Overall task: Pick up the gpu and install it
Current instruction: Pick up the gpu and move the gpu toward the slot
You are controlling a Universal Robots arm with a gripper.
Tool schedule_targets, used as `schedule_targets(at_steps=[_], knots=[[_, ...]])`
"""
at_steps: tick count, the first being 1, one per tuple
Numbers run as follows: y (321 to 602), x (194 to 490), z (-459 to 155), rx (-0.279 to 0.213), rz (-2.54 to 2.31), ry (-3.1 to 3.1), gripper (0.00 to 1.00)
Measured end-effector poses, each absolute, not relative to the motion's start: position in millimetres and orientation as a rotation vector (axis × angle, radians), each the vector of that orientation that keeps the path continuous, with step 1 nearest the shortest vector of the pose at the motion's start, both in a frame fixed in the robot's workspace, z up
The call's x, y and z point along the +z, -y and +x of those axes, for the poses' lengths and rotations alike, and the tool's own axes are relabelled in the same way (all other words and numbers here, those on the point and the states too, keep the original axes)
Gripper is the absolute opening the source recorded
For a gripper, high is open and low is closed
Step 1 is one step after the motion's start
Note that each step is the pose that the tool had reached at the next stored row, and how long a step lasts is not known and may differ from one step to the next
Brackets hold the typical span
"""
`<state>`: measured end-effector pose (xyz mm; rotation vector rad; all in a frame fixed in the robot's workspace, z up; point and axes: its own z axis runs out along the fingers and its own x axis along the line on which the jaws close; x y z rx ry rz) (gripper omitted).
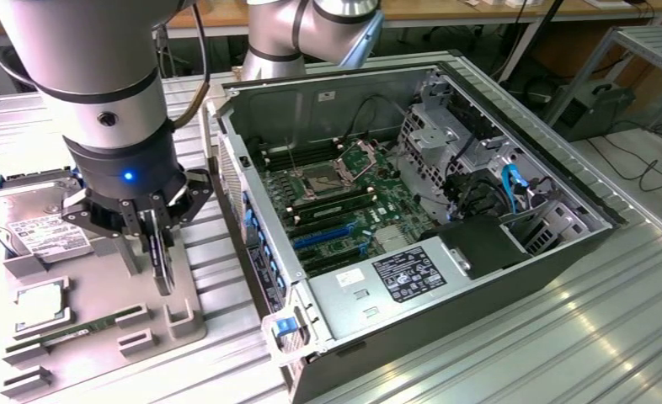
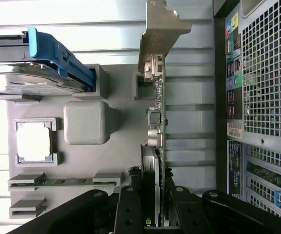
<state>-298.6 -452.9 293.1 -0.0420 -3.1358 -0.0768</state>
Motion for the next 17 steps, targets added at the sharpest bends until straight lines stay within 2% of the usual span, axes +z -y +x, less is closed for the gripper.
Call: schedule_targets(at_steps=[17], knots=[[453, 308, -298, -0.077, -0.042, 3.133, 0.27]])
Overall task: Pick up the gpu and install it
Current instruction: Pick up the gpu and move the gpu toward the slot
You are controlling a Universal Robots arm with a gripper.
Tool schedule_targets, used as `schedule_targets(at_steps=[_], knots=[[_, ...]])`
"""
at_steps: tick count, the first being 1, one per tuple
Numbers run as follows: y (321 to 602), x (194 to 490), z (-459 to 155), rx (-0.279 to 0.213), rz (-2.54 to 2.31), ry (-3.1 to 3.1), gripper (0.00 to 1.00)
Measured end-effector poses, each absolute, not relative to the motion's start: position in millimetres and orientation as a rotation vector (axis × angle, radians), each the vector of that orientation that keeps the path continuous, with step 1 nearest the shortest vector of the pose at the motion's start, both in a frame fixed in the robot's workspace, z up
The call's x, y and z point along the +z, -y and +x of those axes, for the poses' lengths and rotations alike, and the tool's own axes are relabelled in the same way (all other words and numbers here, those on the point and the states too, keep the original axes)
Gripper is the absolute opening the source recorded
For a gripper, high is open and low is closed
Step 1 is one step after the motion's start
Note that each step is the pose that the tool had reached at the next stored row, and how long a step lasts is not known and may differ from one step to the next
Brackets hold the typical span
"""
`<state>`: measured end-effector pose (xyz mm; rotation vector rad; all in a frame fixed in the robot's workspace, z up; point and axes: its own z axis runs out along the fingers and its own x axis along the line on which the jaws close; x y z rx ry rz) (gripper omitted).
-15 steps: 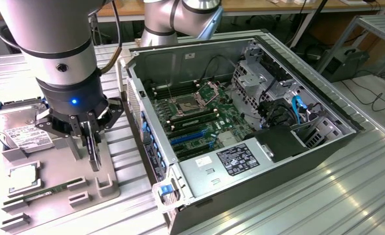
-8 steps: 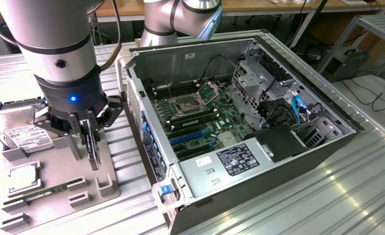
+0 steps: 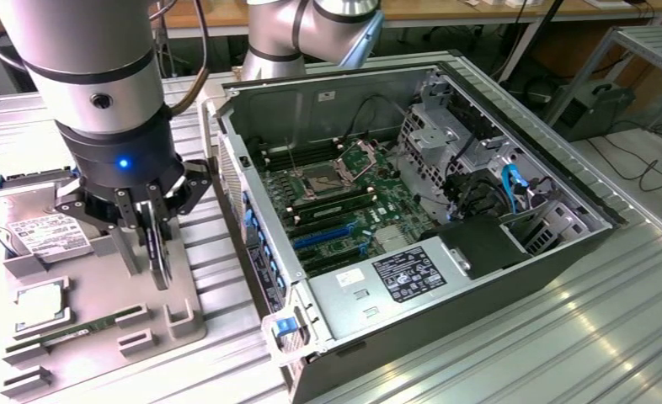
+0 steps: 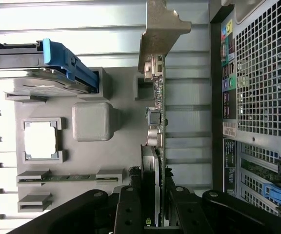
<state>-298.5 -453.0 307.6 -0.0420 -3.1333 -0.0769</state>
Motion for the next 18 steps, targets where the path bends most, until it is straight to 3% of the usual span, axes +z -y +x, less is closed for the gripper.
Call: schedule_targets(at_steps=[18], knots=[[453, 327, -298, -0.077, -0.042, 3.132, 0.27]])
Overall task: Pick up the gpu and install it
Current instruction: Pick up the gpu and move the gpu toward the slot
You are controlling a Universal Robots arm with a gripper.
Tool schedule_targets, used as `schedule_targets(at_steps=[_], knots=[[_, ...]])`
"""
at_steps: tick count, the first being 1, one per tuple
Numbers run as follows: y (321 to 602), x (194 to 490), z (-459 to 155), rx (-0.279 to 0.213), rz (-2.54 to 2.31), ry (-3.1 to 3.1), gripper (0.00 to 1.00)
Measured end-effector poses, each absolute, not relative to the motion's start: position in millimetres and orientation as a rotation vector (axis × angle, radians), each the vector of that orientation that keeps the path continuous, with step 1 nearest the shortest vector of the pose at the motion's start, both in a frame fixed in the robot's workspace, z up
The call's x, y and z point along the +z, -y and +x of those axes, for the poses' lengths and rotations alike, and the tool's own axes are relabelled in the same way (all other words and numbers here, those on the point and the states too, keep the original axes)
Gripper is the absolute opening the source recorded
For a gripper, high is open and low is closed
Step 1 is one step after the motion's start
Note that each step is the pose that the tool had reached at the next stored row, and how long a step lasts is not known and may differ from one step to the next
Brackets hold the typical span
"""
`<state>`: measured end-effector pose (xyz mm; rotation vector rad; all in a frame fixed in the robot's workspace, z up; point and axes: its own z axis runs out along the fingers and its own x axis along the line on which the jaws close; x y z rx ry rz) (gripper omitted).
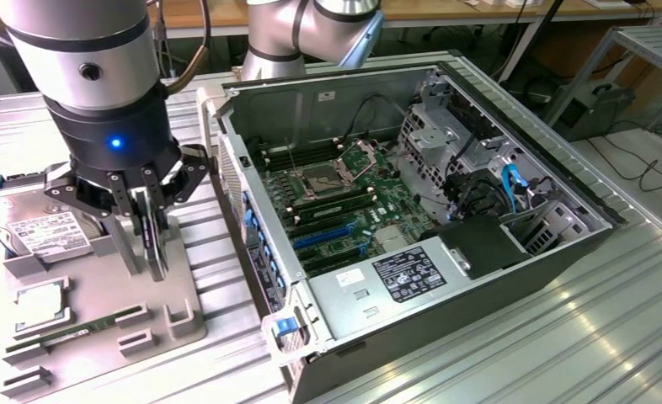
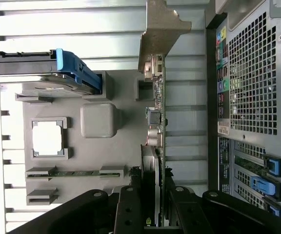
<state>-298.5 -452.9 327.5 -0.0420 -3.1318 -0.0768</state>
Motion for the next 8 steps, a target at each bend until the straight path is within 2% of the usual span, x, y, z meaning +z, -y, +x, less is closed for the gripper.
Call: schedule_targets(at_steps=[8], knots=[[452.9, 334.1, -298.5, -0.077, -0.042, 3.131, 0.27]])
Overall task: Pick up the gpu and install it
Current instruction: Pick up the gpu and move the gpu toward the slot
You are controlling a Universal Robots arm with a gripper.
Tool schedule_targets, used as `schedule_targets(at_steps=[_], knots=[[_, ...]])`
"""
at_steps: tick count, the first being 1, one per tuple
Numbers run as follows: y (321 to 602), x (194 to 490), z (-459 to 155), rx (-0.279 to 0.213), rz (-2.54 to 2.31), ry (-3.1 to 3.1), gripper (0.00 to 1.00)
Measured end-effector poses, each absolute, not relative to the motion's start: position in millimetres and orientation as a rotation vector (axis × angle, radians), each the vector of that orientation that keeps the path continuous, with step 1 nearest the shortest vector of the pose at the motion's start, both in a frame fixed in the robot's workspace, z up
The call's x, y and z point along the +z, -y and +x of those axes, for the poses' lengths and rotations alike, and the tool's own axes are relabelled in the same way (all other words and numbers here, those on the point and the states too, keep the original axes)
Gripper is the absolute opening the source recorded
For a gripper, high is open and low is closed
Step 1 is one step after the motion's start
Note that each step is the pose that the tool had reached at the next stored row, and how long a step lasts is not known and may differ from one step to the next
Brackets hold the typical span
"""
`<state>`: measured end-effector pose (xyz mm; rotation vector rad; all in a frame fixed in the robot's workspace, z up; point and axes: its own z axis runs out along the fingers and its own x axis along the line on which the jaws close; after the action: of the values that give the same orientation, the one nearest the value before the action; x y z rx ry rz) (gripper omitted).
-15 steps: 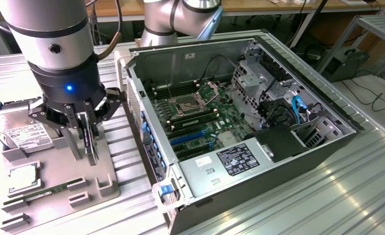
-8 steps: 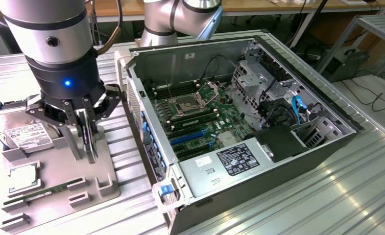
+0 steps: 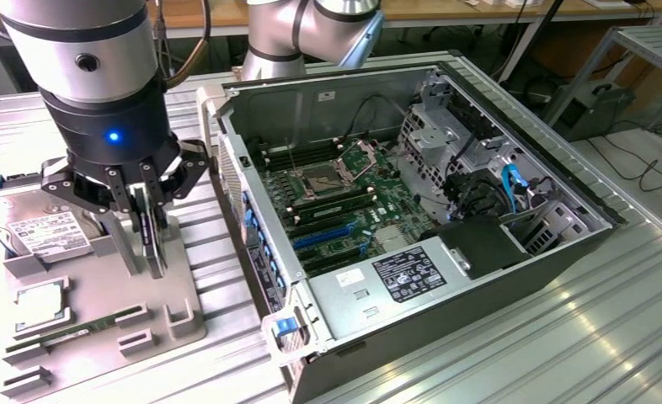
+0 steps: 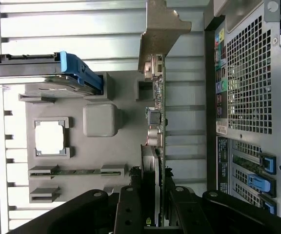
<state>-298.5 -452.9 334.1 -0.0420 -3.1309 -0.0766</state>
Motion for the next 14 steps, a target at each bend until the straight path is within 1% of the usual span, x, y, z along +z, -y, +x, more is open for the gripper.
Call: schedule_targets(at_steps=[14], knots=[[453, 347, -298, -0.077, -0.042, 3.129, 0.27]])
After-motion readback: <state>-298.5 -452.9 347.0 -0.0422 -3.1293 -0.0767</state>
